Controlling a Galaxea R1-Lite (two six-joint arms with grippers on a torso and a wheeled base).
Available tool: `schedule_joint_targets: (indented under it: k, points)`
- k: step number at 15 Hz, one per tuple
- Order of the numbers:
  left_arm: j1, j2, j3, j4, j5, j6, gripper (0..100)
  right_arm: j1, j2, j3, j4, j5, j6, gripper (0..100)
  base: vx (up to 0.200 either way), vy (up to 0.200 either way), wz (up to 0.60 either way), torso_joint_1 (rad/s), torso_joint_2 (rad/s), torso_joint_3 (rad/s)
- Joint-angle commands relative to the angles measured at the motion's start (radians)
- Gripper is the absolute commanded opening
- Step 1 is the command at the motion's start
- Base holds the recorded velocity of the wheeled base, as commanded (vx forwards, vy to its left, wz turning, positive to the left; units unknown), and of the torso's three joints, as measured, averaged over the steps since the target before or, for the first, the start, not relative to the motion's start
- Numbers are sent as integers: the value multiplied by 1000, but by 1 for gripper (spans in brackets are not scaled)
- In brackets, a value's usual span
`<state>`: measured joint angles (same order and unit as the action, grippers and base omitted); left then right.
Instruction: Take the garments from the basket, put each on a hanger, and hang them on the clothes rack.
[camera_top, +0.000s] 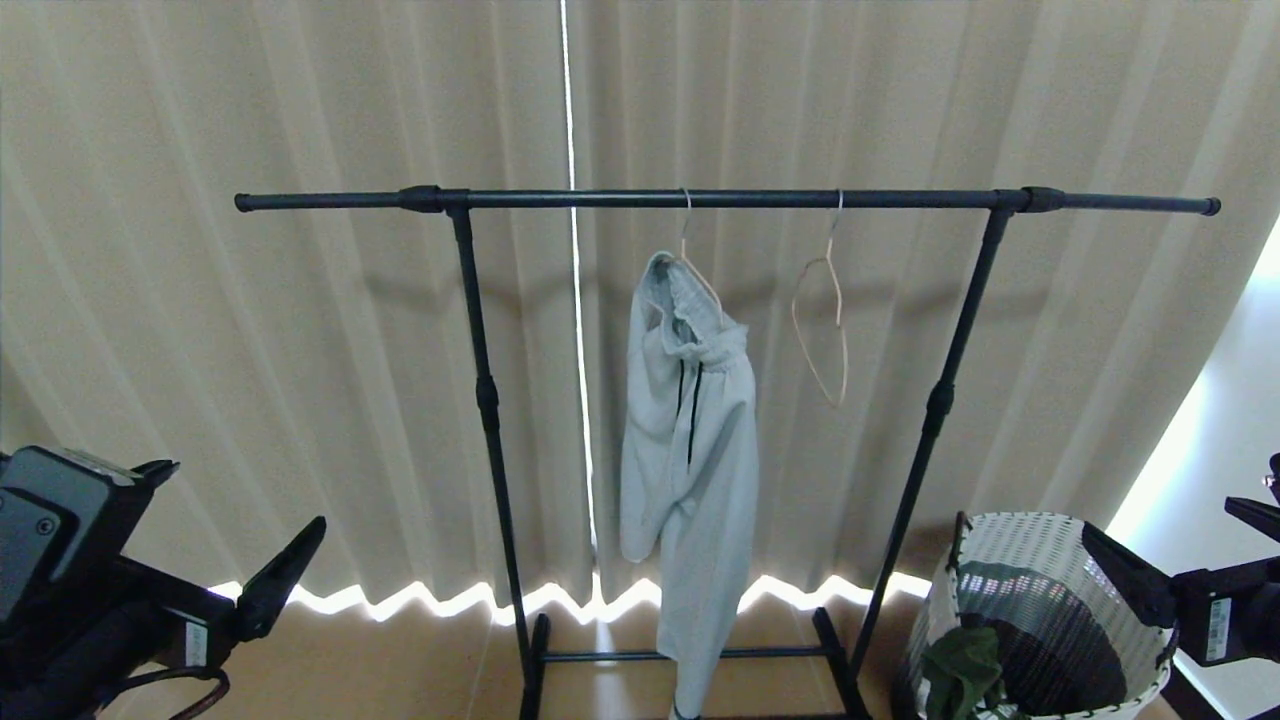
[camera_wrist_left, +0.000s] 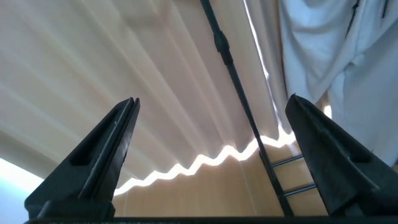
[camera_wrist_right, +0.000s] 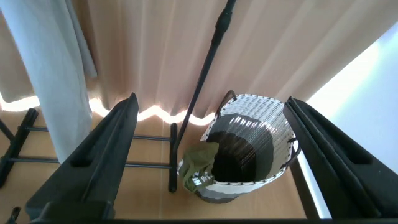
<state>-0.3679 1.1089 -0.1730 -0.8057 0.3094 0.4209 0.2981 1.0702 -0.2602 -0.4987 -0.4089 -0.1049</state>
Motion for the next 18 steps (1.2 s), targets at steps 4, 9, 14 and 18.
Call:
schedule_joint_targets:
  k: [4, 9, 14, 18]
  points:
    - [46, 25, -42, -1, 1, -4, 100, -36, -1, -1, 0, -4, -4, 100, 0, 0, 0, 0, 0, 0]
    - [138, 29, -57, 8, -1, -1, 100, -47, -1, 3, 0, -4, -4, 100, 0, 0, 0, -117, 255, 138]
    - [176, 29, -82, 16, -13, -7, 100, -47, 1, 3, 2, -4, -4, 100, 0, 0, 0, -216, 474, 254]
    - [173, 51, -46, 14, -145, -16, 100, -47, 5, 9, 3, -4, -4, 100, 0, 0, 0, -209, 465, 254]
